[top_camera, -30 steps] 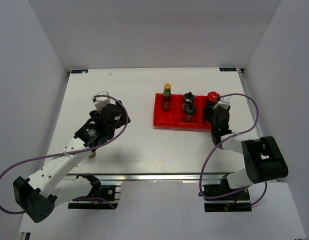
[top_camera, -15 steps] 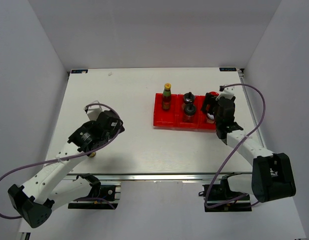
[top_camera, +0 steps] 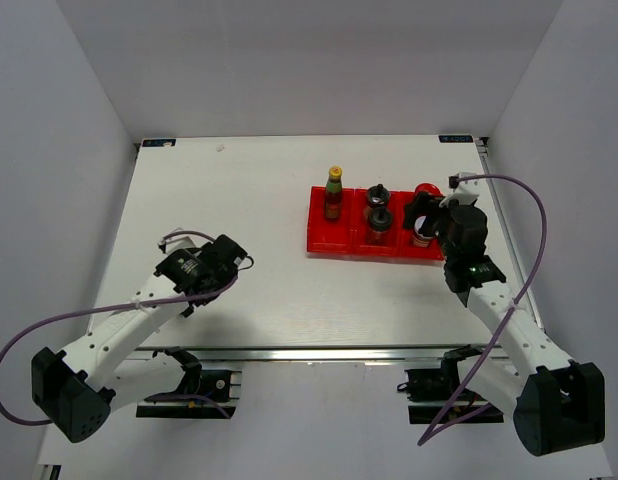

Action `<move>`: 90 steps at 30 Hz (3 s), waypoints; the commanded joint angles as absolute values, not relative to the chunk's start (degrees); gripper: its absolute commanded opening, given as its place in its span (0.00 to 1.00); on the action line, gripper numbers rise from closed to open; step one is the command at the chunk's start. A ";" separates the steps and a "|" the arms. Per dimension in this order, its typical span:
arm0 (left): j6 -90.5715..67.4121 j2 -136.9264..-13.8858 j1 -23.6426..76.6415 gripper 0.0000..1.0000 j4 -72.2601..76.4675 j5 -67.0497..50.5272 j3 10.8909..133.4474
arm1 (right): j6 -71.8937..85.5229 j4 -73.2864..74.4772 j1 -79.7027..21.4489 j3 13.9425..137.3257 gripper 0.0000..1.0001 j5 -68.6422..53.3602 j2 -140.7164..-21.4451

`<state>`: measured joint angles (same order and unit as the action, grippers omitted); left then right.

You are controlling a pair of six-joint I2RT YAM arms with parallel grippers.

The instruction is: Organize the condiment bottles

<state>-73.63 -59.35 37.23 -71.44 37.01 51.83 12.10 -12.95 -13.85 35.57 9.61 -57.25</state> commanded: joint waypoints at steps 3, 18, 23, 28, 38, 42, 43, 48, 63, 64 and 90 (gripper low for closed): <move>-82.52 -56.87 35.52 0.98 -80.32 48.50 52.73 | 13.01 -12.13 -13.62 34.19 0.89 9.67 -56.69; -77.43 -60.63 27.88 0.98 -74.98 53.70 53.17 | 14.59 -13.18 -13.54 32.78 0.89 8.26 -55.46; -73.13 -61.97 22.94 0.98 -68.92 50.72 51.42 | 14.85 -13.97 -13.54 32.52 0.89 8.88 -55.19; -71.46 -60.03 22.15 0.98 -64.96 50.71 48.52 | 15.38 -15.47 -13.54 31.99 0.89 7.30 -56.51; -68.12 -63.45 22.06 0.90 -59.50 52.47 48.08 | 15.82 -15.64 -13.62 31.64 0.89 7.47 -56.08; -70.47 -63.72 22.06 0.85 -60.99 52.91 47.90 | 15.82 -15.73 -13.62 31.29 0.89 8.87 -55.11; -70.84 -63.55 22.06 0.81 -61.34 53.00 47.99 | 15.82 -15.73 -13.62 31.29 0.89 9.22 -55.02; -71.02 -62.05 22.06 0.78 -60.38 53.61 46.50 | 16.00 -15.91 -13.54 31.29 0.89 9.49 -55.46; -73.13 -63.90 22.06 0.46 -61.44 54.49 45.97 | 16.08 -15.64 -13.62 30.85 0.89 12.13 -54.76; -73.13 -64.07 22.06 0.42 -61.61 54.49 45.97 | 16.08 -15.64 -13.62 30.76 0.89 12.22 -54.76; -38.60 -60.55 23.90 0.00 -37.19 31.13 58.53 | 16.26 -14.51 -13.62 30.94 0.89 9.75 -52.03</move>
